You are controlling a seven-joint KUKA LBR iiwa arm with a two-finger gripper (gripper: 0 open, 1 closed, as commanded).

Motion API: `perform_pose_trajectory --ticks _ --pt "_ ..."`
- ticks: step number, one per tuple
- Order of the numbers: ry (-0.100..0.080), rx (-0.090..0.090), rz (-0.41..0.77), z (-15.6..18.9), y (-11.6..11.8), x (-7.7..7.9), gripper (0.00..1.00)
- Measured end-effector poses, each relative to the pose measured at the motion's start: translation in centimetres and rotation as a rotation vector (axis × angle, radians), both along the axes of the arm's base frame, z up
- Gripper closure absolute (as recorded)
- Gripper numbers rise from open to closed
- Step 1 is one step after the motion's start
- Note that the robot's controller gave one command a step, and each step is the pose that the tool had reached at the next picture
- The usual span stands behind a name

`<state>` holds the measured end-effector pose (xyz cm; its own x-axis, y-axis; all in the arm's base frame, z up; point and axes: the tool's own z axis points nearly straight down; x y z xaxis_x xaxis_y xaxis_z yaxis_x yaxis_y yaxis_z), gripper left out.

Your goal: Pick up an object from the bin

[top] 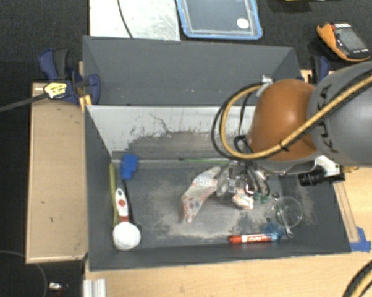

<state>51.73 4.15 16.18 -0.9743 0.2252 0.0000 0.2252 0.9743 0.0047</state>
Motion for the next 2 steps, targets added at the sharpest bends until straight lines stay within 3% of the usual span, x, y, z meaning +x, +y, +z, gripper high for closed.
perform_pose_trajectory --ticks 1,2 --pt "-0.014 0.004 -0.014 2.6 -1.6 -0.7 1.00" --pt "-0.018 0.003 0.042 -4.8 -0.8 -0.8 1.00"
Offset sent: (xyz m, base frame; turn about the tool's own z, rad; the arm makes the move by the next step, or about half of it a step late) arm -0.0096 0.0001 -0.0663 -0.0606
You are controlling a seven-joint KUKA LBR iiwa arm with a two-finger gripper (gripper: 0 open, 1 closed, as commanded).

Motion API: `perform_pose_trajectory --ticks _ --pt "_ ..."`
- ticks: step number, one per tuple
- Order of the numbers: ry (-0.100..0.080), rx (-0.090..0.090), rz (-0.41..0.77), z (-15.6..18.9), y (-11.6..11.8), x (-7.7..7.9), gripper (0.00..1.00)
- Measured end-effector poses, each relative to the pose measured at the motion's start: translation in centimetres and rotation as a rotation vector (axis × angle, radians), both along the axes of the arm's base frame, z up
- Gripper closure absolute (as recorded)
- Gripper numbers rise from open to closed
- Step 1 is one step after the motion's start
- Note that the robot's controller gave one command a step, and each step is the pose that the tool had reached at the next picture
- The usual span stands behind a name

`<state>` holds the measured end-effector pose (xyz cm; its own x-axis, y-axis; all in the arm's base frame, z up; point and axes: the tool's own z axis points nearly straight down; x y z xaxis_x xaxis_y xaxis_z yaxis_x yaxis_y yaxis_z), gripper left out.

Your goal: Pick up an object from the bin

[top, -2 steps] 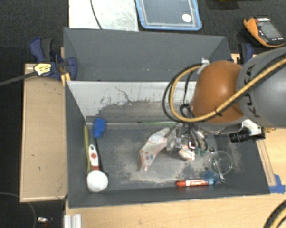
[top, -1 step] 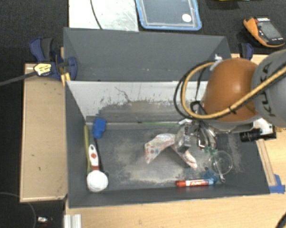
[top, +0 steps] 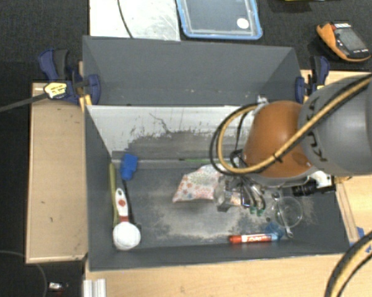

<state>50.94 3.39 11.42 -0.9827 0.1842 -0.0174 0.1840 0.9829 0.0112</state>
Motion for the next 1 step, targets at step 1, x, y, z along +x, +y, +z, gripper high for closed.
perform_pose_trajectory --ticks 1 --pt "0.012 0.001 0.004 -2.21 -0.26 1.53 1.00"
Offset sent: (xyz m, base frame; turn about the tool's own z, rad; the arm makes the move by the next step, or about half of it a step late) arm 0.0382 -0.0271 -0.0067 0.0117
